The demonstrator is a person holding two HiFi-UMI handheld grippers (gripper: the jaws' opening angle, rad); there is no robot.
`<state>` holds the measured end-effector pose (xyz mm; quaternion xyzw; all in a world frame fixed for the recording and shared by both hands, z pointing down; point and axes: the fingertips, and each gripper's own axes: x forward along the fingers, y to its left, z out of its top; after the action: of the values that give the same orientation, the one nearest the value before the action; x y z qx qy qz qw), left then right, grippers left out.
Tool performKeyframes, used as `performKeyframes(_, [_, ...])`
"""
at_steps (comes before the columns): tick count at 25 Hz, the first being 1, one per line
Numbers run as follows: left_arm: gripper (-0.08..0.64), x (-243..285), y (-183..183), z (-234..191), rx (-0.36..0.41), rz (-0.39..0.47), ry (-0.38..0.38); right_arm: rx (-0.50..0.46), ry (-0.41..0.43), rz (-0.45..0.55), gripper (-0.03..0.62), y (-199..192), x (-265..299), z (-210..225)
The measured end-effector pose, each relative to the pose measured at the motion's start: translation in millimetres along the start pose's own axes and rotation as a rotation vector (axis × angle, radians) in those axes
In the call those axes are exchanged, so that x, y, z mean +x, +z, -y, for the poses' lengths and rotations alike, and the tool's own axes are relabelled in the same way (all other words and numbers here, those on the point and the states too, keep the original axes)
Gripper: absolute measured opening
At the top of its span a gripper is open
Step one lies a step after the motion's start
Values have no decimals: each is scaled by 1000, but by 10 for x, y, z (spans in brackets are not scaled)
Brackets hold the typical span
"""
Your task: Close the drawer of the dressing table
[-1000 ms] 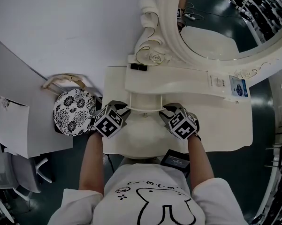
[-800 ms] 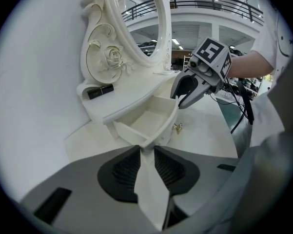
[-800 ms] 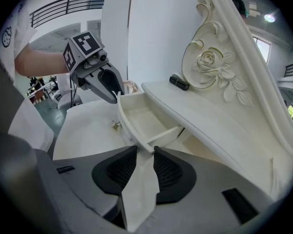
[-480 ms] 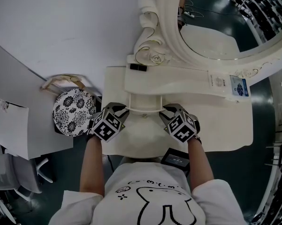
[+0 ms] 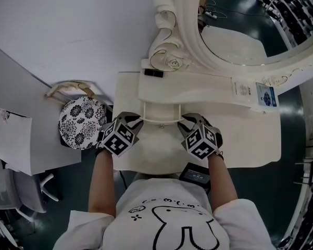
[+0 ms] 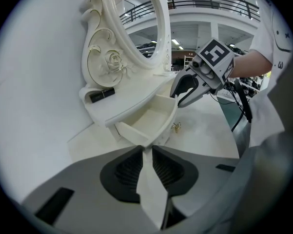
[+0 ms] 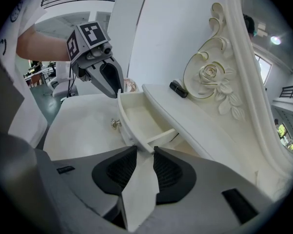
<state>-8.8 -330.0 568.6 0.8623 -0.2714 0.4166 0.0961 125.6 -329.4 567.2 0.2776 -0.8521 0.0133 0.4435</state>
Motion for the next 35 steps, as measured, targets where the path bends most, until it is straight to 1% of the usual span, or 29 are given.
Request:
performKeyframes(8, [97, 47, 23, -87, 3, -17, 16, 28, 8, -9, 107, -3, 80, 60])
performKeyframes(16, [98, 89, 66, -174, -19, -18, 26, 70, -11, 5, 115, 18, 132, 160])
performKeyframes(21, [101, 128, 94, -224, -42, -8, 32, 142, -24, 18, 126, 11, 160, 255])
performKeyframes(28, [164, 170, 98, -344, -108, 8, 58, 259, -18, 37, 135, -7, 190, 360])
performKeyframes(35, [166, 208, 127, -447, -133, 15, 81, 372, 0, 50, 140, -32, 234, 431])
